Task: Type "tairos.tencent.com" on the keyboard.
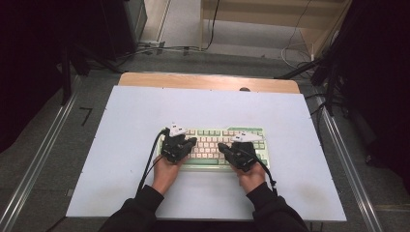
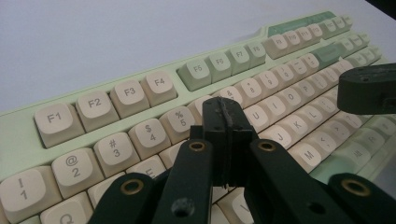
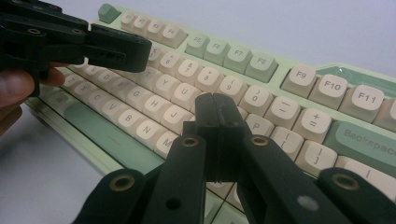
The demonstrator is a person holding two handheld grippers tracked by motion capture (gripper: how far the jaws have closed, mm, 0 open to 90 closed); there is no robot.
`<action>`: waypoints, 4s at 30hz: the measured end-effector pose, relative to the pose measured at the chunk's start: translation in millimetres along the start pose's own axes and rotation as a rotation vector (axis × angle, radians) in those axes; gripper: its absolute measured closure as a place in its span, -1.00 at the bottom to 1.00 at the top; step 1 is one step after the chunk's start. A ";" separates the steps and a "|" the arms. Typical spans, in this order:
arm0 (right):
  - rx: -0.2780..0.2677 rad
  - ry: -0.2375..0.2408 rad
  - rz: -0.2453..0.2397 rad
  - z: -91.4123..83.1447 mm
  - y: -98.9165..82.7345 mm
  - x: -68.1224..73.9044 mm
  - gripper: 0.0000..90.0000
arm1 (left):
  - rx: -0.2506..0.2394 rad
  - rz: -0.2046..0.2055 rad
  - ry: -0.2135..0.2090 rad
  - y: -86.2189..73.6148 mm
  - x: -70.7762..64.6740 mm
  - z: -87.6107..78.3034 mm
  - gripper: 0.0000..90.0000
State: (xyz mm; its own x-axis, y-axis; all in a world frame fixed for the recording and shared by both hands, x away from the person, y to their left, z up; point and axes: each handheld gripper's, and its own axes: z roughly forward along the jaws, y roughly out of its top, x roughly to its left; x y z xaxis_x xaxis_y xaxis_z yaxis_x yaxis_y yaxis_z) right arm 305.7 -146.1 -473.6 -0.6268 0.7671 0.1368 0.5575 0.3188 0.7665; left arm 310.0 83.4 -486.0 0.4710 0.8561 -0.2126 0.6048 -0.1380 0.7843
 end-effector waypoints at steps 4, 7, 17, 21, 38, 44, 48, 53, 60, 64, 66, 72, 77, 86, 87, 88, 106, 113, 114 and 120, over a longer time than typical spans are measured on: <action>-0.001 0.001 0.000 -0.4 0.1 -0.1 0.95 | 0.002 0.000 0.002 0.0 0.4 1.1 1.00; -0.002 0.003 0.002 -0.7 0.3 0.4 0.95 | 0.004 0.001 0.004 0.2 0.6 1.9 1.00; -0.002 0.004 -0.002 -0.6 0.4 1.2 0.95 | 0.031 0.046 0.036 -2.0 -2.8 7.9 1.00; -0.003 0.004 -0.002 -1.1 0.5 1.3 0.95 | 0.032 0.043 0.030 -2.3 -3.5 8.0 1.00; -0.010 0.006 -0.002 -2.0 1.1 1.4 0.95 | -0.019 0.003 0.009 3.1 1.7 -8.6 1.00; -0.009 0.006 -0.003 -1.9 1.1 1.6 0.95 | -0.029 -0.003 0.007 2.8 3.1 -14.9 1.00; -0.010 0.007 -0.009 -1.9 1.2 2.2 0.95 | -0.024 -0.017 0.012 0.5 6.5 -16.6 1.00; -0.009 0.009 -0.010 -1.7 1.2 2.5 0.95 | -0.022 -0.026 0.023 -1.7 11.4 -19.3 1.00; -0.009 0.011 -0.009 -1.9 1.2 3.3 0.95 | -0.015 -0.035 0.041 -4.4 17.8 -19.6 1.00; -0.008 0.012 -0.008 -1.8 1.2 3.6 0.95 | -0.007 -0.044 0.054 -6.3 21.6 -18.2 1.00; -0.008 0.012 -0.011 -1.8 1.1 3.8 0.95 | -0.006 -0.045 0.056 -6.8 22.3 -17.8 1.00; -0.008 0.012 -0.010 -1.8 1.2 4.0 0.95 | 0.004 -0.040 0.061 -7.7 23.2 -16.7 1.00; -0.007 0.012 -0.011 -1.8 1.1 4.0 0.95 | 0.010 -0.039 0.062 -8.2 23.9 -16.0 1.00; -0.003 0.011 -0.013 -1.0 0.8 4.3 0.95 | 0.028 -0.035 0.062 -10.4 22.7 -12.6 1.00; -0.005 0.011 -0.012 -1.1 0.8 4.4 0.95 | 0.025 -0.034 0.058 -10.0 22.5 -13.5 1.00; -0.006 0.012 -0.012 -1.6 0.9 4.4 0.95 | 0.015 -0.036 0.055 -9.4 22.0 -15.1 1.00; -0.002 0.019 -0.018 0.4 0.5 7.2 0.95 | -0.023 -0.047 0.040 -6.1 21.2 -26.1 1.00; 0.002 0.029 -0.028 3.1 0.7 10.3 0.95 | -0.023 -0.045 0.041 -6.0 21.7 -27.3 1.00; 0.003 0.030 -0.030 3.5 0.7 11.2 0.95 | -0.022 -0.043 0.041 -6.0 21.7 -27.4 1.00; 0.003 0.038 -0.040 5.7 1.0 14.3 0.95 | -0.023 -0.043 0.039 -6.0 21.4 -28.4 1.00</action>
State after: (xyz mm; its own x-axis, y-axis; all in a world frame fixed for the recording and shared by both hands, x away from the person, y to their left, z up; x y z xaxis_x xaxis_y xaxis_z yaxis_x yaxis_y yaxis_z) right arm 300.5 -131.7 -474.4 -0.6688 0.7320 0.1296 0.5329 0.3505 0.7702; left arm 298.2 116.8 -478.7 0.4193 0.8799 -0.2237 0.6090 -0.0898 0.7881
